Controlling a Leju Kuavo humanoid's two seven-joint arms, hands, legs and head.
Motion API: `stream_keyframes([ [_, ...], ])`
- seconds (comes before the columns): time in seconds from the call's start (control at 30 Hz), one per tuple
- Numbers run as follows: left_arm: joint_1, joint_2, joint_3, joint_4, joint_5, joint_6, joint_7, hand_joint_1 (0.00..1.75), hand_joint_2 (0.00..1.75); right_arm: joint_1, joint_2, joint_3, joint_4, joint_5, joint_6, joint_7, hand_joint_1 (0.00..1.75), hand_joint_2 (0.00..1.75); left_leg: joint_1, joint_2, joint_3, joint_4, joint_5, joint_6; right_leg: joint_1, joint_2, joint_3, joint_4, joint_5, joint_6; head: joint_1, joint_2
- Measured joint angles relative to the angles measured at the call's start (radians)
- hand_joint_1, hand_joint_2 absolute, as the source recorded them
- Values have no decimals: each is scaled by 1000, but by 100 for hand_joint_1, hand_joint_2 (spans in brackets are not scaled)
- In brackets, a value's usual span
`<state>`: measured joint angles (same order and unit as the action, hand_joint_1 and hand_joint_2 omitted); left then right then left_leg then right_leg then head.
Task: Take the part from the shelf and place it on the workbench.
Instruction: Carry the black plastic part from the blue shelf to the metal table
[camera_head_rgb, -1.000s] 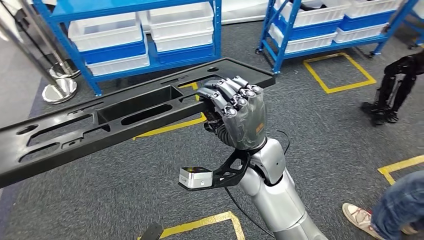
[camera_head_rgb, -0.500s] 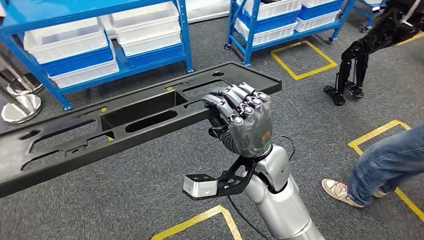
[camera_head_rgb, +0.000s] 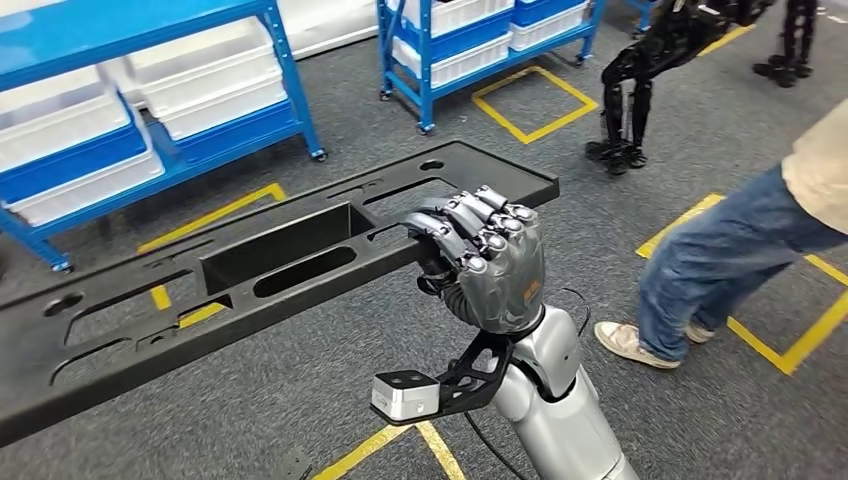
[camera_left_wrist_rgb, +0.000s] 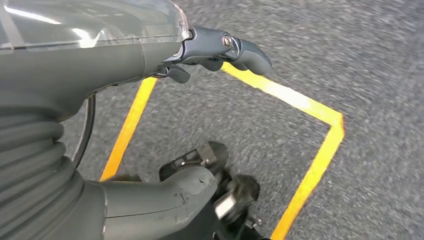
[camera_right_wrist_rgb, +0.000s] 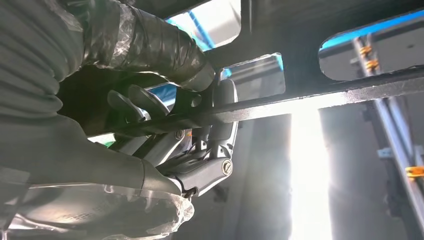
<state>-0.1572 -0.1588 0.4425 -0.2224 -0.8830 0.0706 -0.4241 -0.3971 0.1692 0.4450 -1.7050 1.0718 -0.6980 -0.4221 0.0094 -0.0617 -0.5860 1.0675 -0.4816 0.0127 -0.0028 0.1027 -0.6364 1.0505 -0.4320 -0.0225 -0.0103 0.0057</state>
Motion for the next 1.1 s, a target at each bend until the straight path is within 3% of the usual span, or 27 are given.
stream_keyframes([
  [0.07, 0, 2, 0, 0, 1, -1, 1, 0, 175, 1, 0, 0, -3, -10, 0, -2, 175, 175, -4, -17, 16, -35, 3, 7, -5, 22, -7, -2, 7, 12, 0, 0],
  [0.13, -1, 4, 0, 0, 1, -4, 2, 0, 175, 2, 0, 0, -6, -15, 0, -2, 175, 175, -5, 6, 23, -51, 12, 13, -8, 34, -11, -6, 13, 25, 0, 0],
  [0.2, 0, 7, 1, 0, 1, -9, 2, 0, 175, 2, 0, 0, -7, -15, 0, -4, 175, 175, -2, 33, 31, -73, 27, 22, -3, -11, -29, 28, -13, 32, 1, 0],
  [0.27, 5, 11, 2, 0, 0, -12, 1, 0, 175, 0, 0, 0, -7, -16, 0, -8, 175, 175, -5, 61, 32, -82, 32, 30, -2, -73, -79, 134, -77, 36, 1, 0],
  [0.33, 11, 16, 3, 0, 0, -14, 0, 0, 175, 1, 0, 0, -6, -17, 0, -13, 175, 175, -7, 91, 28, -79, 31, 31, -8, -93, -123, 232, -114, 41, 1, 0],
  [0.37, 12, 17, 4, 0, 0, -14, 0, 0, 175, 1, 0, 0, -5, -18, 0, -14, 175, 175, -7, 105, 26, -76, 29, 30, -12, -98, -123, 237, -107, 44, 1, 0],
  [0.43, 12, 18, 4, 0, 0, -14, -1, 0, 175, 0, 0, 0, -4, -22, 0, -15, 175, 175, -6, 129, 24, -68, 24, 24, -18, -119, -66, 144, -55, 49, 1, 0],
  [0.5, 11, 20, 6, 0, 2, -10, -5, 0, 175, -3, 0, 0, -4, -32, 0, -16, 175, 175, -8, 147, 21, -55, 14, 13, -14, -155, -3, 36, -23, 44, 1, 0],
  [0.57, 8, 22, 10, 0, 7, -2, -14, 0, 175, -13, 0, 1, -2, -44, 0, -15, 175, 175, -12, 164, 21, -46, 6, 1, -7, -162, 10, 3, -23, 31, 1, 0],
  [0.63, 2, 23, 12, 0, 13, 5, -23, 0, 175, -31, 1, 4, 1, -52, 0, -10, 175, 175, -9, 174, 23, -44, 2, -11, -8, -139, 6, 0, -18, 18, 1, 0],
  [0.7, -7, 24, 15, 0, 18, 10, -28, 0, 175, -53, 1, 11, 7, -55, 0, -2, 175, 175, -3, 140, 10, -9, -27, -22, -11, -120, 6, -4, -12, 5, 1, 0],
  [0.77, -12, 24, 19, 0, 20, 15, -31, 0, 175, -74, 3, 24, 14, -56, 0, 7, 175, 175, 1, 90, -36, 100, -92, -27, -11, -99, 4, -6, -7, -3, 1, 0],
  [0.83, -12, 25, 23, 0, 20, 17, -31, 0, 175, -87, 5, 35, 22, -56, 0, 13, 175, 175, 1, 73, -91, 218, -136, -28, -7, -74, 2, -5, -5, -6, 1, 0],
  [0.9, -13, 25, 25, 0, 20, 17, -31, 0, 175, -93, 5, 42, 28, -56, 0, 17, 175, 175, 1, 70, -105, 239, -121, -24, -4, -51, 1, -4, -5, -6, 1, 0],
  [1.0, -14, 25, 25, 0, 19, 18, -31, 0, 175, -96, 5, 45, 30, -56, 0, 17, 175, 175, 1, 69, -95, 214, -97, -21, -3, -40, 1, -2, -4, -6, 1, 0],
  [1.07, -16, 25, 25, 0, 17, 18, -31, 0, 175, -102, 5, 48, 32, -55, 0, 19, 175, 175, 1, 58, -64, 148, -58, -17, -3, -30, 2, 0, -4, -6, 1, 0],
  [1.1, -18, 25, 25, 0, 16, 20, -29, 0, 175, -110, 6, 53, 35, -52, 0, 24, 175, 175, 0, 33, -36, 85, -33, -12, -5, -15, -2, 0, -2, -1, 1, 0],
])
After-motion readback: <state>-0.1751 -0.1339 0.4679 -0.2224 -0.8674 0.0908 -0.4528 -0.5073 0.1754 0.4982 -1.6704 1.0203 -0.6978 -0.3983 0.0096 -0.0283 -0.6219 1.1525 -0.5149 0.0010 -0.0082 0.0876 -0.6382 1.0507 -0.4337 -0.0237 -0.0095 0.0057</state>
